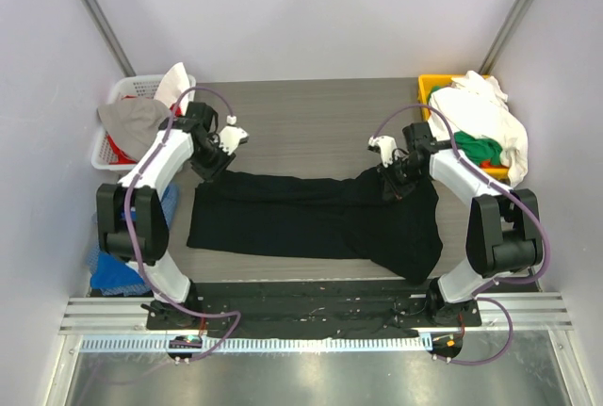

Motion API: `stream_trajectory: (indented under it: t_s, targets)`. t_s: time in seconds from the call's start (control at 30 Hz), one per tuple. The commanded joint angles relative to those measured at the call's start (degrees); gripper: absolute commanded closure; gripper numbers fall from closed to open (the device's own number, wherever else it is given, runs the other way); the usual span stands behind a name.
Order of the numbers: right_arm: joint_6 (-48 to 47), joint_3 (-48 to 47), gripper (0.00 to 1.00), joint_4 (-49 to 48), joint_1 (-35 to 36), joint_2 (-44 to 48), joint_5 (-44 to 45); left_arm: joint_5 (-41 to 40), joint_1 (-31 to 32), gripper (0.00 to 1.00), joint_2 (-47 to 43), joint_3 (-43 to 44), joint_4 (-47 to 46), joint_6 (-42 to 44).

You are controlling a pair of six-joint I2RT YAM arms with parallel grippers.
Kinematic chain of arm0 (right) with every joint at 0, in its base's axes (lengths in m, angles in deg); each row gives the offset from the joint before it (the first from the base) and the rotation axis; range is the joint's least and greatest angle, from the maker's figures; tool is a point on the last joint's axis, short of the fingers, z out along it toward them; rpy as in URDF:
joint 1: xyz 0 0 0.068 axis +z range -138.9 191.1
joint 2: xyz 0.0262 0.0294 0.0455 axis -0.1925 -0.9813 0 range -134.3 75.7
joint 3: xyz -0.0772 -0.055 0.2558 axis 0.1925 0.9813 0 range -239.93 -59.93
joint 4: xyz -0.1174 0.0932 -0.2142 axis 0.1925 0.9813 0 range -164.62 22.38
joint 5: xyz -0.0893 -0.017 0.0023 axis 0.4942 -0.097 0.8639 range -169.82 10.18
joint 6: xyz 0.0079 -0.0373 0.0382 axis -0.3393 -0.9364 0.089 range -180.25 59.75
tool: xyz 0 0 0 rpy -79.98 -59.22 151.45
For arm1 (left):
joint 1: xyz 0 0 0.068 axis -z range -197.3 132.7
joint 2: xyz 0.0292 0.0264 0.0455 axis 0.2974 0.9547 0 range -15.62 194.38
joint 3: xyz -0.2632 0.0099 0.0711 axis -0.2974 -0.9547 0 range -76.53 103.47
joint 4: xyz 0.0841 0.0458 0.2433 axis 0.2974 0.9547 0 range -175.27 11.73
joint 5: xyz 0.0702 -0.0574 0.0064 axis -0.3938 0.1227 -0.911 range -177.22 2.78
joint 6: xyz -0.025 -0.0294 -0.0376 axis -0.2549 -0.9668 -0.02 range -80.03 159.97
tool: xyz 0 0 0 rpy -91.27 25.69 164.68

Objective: Fold and stack the t-shirts
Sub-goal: Fold the other side of the tshirt into a rectangle

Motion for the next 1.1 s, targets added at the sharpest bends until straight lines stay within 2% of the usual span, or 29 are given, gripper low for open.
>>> stream_trajectory:
  t_s: [0.0,0.17,0.27,0.6,1.07]
  targets:
    - [0.3,0.2,0.99,-1.2,0.7,3.0,0.5,3.9,-0.1,0.73,6.6,3.1,-1.9,-1.0]
    - [0.4,0.9,0.99,-1.2,0.8,3.3,0.5,3.6,-0.1,0.73,12.6,6.1,-4.4,-1.7]
    - [0.1,1.5,0.99,-1.3,0.8,3.9,1.0,4.2,-0.1,0.73,13.2,6.5,-3.8,-2.0]
    - [-0.1,2.2,0.99,-1.7,0.8,3.8,0.9,4.3,0.0,0.73,4.2,-4.9,-3.6,-1.3]
    - [-0.1,4.8,0.99,-1.9,0.8,7.5,2.7,6.3,-0.1,0.73,-1.5,-17.4,-5.8,-1.7]
